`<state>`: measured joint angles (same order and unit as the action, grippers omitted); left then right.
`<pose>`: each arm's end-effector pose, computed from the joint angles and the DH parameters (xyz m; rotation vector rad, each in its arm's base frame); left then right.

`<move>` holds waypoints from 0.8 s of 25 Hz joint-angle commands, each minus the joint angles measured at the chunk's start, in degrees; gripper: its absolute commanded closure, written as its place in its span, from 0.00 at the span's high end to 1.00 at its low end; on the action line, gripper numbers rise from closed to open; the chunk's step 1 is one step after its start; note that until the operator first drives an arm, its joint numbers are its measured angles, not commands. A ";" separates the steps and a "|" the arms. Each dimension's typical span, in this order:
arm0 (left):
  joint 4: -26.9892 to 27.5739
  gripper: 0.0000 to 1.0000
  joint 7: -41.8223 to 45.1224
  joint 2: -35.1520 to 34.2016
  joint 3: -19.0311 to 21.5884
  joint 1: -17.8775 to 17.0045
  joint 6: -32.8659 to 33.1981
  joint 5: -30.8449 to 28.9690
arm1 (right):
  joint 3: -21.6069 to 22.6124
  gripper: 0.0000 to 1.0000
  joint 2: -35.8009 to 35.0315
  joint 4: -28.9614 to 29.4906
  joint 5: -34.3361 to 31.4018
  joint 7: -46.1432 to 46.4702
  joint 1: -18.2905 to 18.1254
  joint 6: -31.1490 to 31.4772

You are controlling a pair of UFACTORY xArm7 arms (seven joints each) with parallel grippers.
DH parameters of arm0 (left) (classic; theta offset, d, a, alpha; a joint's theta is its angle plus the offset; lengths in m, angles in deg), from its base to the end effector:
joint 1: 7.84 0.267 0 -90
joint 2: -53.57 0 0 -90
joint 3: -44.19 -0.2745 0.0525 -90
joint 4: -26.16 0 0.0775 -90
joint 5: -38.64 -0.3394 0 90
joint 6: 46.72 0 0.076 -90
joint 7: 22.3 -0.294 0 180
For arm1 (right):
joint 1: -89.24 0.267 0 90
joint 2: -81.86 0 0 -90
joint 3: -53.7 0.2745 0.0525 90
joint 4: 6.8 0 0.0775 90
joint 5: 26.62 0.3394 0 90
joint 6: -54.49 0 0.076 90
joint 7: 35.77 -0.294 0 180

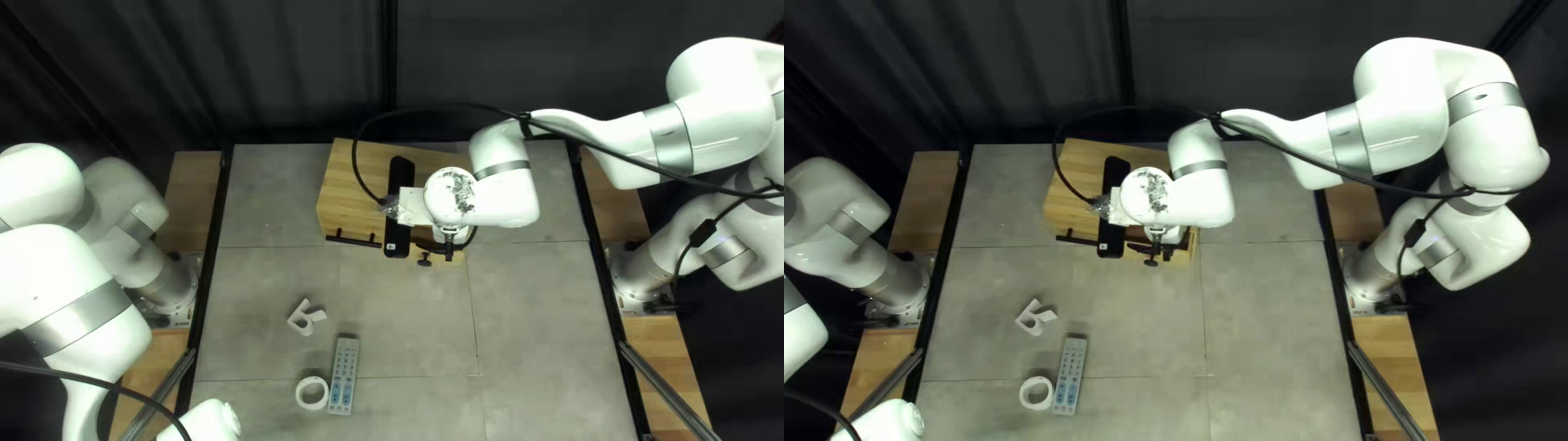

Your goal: Open drawers and place objects into drawer and close

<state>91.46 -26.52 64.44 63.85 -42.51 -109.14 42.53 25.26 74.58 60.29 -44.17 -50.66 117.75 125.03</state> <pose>0.2498 -0.3884 0.0973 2.7097 -1.4539 -0.2602 0.4473 -0.0812 0.1477 2.7706 -0.1833 -0.1804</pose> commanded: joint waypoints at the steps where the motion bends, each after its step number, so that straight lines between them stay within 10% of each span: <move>1: 0.00 1.00 0.00 0.00 0.00 0.00 0.00 0.00 | -0.04 1.00 -0.04 -0.16 0.01 -0.04 -0.06 -0.26; 20: 0.00 1.00 0.00 0.00 0.00 0.00 0.00 0.00 | -0.62 1.00 0.96 -2.74 -2.33 -0.67 -0.37 -3.36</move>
<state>91.46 -26.52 64.44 63.85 -42.51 -109.14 42.53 24.68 75.67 57.78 -46.39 -51.24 117.44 122.18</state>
